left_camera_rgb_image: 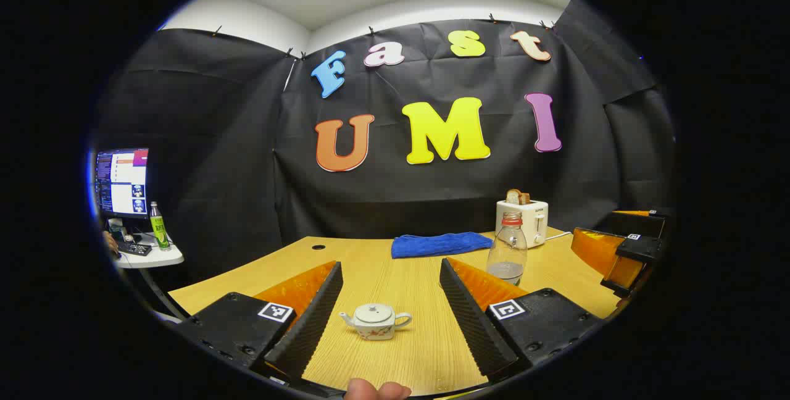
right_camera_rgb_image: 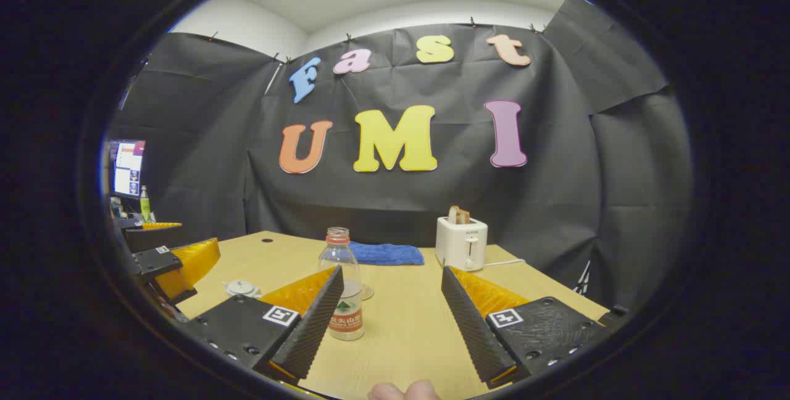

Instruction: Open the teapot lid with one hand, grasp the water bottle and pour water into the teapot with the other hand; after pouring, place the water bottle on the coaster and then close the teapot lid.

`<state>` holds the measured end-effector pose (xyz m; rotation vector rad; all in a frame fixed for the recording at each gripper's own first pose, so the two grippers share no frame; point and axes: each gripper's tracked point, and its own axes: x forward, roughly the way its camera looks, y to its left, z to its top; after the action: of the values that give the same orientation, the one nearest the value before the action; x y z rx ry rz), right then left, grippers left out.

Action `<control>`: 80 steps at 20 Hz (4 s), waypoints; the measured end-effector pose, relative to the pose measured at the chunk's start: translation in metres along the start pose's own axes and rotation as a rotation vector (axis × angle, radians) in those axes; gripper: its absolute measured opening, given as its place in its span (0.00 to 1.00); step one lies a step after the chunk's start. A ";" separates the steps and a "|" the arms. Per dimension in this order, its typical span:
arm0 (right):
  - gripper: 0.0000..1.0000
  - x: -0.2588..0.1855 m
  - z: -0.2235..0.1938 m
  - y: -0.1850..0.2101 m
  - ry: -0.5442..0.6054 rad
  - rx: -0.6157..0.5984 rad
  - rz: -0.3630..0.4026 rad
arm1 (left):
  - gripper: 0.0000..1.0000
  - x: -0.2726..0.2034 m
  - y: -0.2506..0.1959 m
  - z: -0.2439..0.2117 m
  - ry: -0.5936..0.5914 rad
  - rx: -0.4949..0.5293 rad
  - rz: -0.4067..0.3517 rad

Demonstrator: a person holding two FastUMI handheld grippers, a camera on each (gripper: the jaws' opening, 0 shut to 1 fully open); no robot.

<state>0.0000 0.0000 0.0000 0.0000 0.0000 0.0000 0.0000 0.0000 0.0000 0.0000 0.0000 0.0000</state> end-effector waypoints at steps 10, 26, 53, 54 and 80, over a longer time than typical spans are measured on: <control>0.98 0.008 0.003 0.006 -0.011 -0.011 -0.008 | 0.99 0.008 0.011 0.001 0.003 0.005 0.000; 0.96 0.016 -0.013 0.011 0.006 -0.010 0.014 | 0.99 0.011 0.021 -0.008 -0.002 -0.005 -0.019; 0.96 0.042 -0.058 -0.023 0.100 -0.051 -0.057 | 0.65 0.072 0.029 -0.111 0.313 0.010 -0.097; 0.96 0.043 -0.059 -0.024 0.103 -0.052 -0.058 | 0.57 0.072 0.028 -0.112 0.318 0.014 -0.100; 0.99 0.064 -0.096 0.055 0.214 0.003 0.218 | 0.04 0.065 0.046 -0.072 0.234 -0.020 -0.085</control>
<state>0.0645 0.0547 -0.0963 0.0030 0.2138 0.2175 0.0655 0.0455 -0.0718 -0.0200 0.2344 -0.0854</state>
